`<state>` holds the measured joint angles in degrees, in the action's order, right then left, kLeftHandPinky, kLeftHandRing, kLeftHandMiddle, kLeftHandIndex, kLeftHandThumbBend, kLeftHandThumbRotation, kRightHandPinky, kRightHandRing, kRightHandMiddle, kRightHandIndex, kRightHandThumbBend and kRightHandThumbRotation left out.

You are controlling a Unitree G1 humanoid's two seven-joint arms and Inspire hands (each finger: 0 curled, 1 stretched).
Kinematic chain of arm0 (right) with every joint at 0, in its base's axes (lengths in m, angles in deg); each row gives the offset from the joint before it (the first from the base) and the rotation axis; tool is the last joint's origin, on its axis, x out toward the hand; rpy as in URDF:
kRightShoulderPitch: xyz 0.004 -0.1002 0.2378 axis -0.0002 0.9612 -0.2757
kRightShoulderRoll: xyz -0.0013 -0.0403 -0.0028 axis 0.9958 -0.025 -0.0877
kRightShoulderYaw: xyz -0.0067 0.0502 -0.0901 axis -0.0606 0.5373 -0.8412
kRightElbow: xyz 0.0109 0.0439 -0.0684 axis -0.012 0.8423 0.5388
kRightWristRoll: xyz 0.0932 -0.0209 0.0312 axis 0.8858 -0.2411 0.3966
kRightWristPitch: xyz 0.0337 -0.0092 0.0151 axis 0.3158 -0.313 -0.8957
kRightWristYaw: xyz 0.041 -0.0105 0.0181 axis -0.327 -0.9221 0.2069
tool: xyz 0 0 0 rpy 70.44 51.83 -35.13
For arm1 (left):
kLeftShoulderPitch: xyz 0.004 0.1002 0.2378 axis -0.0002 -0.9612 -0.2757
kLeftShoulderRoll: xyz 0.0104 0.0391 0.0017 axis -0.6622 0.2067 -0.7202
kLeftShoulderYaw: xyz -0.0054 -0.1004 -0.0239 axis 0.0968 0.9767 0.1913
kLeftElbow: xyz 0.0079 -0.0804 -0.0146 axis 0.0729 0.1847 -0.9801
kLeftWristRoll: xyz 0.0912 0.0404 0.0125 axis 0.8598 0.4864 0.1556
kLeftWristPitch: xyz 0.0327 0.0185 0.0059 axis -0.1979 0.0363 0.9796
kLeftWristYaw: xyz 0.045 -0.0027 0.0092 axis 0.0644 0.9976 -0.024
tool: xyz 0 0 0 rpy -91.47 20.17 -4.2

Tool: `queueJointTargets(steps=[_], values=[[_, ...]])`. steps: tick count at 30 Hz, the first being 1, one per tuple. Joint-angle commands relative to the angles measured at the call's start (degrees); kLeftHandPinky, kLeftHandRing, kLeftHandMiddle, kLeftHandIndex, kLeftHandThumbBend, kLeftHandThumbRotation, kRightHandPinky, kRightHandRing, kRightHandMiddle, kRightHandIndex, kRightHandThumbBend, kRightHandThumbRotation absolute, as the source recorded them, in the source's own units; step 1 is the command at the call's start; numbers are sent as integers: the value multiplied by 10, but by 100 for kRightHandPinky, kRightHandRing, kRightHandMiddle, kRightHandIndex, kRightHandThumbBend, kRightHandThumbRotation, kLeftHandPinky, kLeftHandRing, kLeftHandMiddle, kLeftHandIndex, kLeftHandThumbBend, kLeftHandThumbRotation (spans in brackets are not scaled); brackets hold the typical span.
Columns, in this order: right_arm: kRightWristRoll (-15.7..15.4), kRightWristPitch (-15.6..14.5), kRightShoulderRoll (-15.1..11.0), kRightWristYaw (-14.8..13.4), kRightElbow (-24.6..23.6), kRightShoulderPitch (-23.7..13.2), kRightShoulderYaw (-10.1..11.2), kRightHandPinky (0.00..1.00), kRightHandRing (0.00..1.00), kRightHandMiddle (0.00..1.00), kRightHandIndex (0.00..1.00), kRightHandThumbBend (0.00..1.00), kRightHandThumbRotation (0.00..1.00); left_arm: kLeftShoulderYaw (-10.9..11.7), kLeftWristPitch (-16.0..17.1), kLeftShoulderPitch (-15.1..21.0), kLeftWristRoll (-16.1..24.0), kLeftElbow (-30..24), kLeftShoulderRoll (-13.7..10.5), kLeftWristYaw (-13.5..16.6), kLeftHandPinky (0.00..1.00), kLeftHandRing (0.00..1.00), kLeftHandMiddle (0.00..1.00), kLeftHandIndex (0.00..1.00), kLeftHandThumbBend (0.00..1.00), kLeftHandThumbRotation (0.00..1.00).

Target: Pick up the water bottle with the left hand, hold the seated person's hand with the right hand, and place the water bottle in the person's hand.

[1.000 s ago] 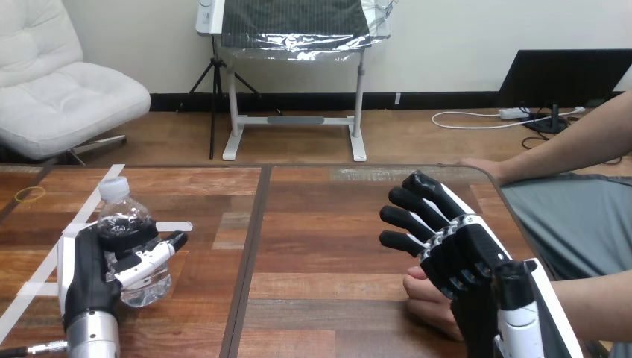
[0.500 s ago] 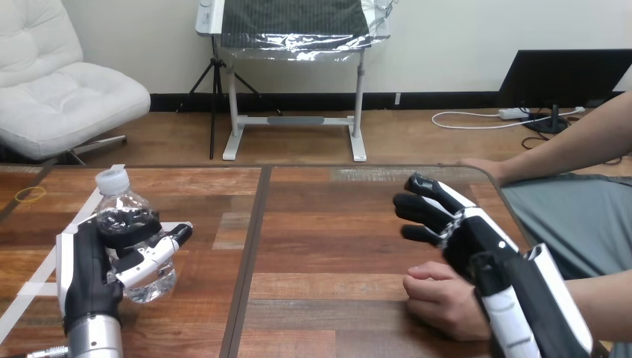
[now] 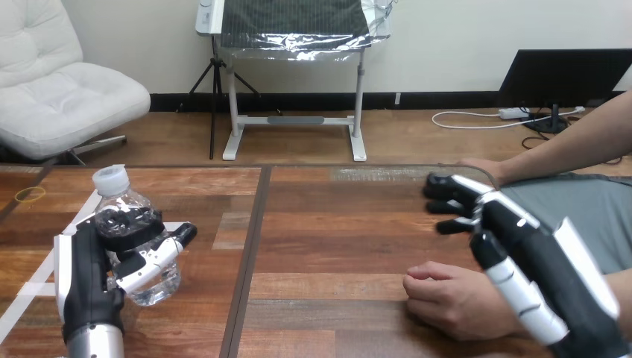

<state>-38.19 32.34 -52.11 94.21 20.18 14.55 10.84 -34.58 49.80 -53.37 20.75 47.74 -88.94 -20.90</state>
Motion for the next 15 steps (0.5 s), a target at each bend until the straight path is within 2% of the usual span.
queueJointTargets(steps=[1, 7, 15], values=[[-18, 5, -54, -9, 54, -99, 56, 73, 81, 83, 83, 55, 89, -17, 45, 20, -4, -127, 3, -13, 22, 27, 32, 39, 55, 0], [-27, -3, -87, -6, 92, -126, 71, 73, 80, 82, 82, 61, 86, -20, 43, 5, -9, -160, 6, -28, 22, 27, 32, 39, 54, 0], [-31, -27, -135, 15, 126, -147, 81, 74, 82, 83, 83, 71, 80, -20, 30, -7, -8, -187, 9, -43, 21, 26, 32, 39, 53, 0]])
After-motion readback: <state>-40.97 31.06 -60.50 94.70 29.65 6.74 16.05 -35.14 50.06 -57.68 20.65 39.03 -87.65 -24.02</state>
